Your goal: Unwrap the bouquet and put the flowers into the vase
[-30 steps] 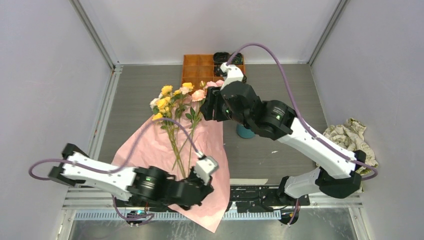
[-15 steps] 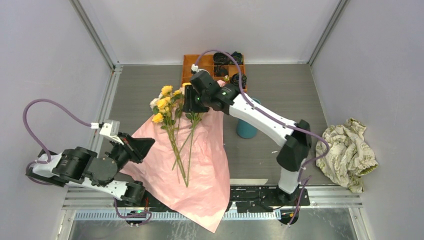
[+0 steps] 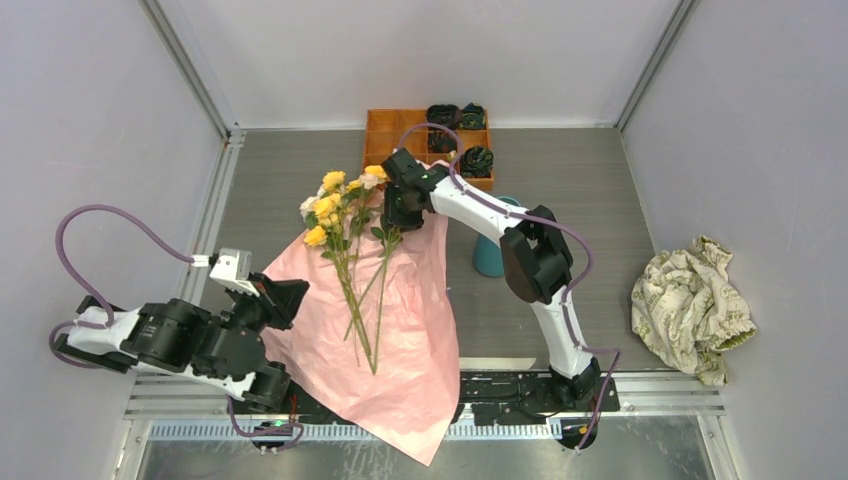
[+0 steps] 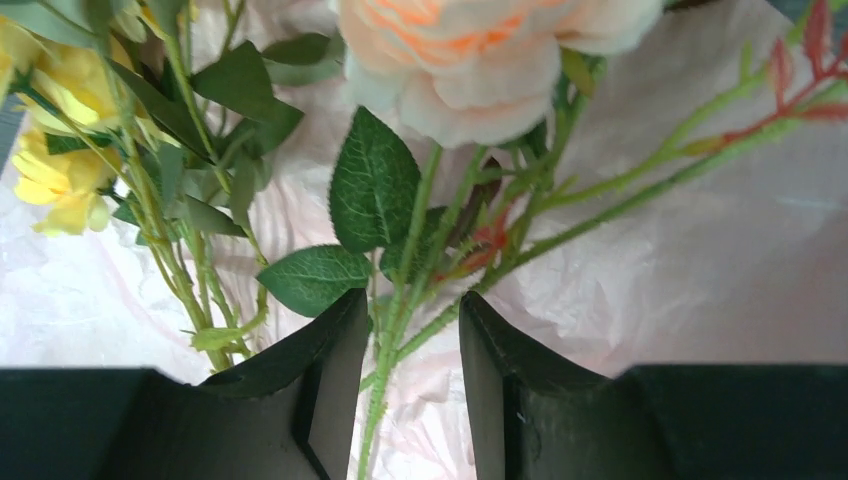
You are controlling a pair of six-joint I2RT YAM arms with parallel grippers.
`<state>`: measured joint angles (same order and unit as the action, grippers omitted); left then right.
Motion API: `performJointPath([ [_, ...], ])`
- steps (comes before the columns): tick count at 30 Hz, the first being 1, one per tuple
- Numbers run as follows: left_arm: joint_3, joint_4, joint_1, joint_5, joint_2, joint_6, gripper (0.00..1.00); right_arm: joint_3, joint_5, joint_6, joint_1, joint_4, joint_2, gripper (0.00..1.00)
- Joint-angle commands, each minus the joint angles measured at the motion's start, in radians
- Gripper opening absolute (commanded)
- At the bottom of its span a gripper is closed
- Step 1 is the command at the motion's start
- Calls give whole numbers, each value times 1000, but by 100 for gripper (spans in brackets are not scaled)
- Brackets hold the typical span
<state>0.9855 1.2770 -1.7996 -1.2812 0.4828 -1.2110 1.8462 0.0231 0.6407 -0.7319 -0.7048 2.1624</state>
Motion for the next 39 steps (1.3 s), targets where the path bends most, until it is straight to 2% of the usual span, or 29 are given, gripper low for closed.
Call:
performJointPath([
  [1,-27,38,0,-54,-45,-90,10,105,18,-25,-5,22,15,44],
  [8,-87,22,-1,-50,-134,-93,11,128,7,-15,0,21,50,43],
  [13,-81,20,-1,-53,-122,-81,12,207,-4,-13,12,-30,131,41],
  [17,-59,27,-1,-52,-82,-79,12,265,-6,-5,17,-45,194,35],
  [21,-39,38,-1,-47,-46,-85,12,256,-5,6,16,-34,203,22],
  [25,-45,34,-1,-50,-34,-97,12,209,-19,1,17,-10,150,13],
  [28,-48,15,-1,-54,-35,-87,12,195,-54,-15,16,-16,114,1],
  [32,-48,1,-1,-55,-33,-71,13,148,3,-19,11,18,26,1],
  [39,-51,-3,0,-61,-21,-70,16,108,35,-85,-52,53,-219,1],
])
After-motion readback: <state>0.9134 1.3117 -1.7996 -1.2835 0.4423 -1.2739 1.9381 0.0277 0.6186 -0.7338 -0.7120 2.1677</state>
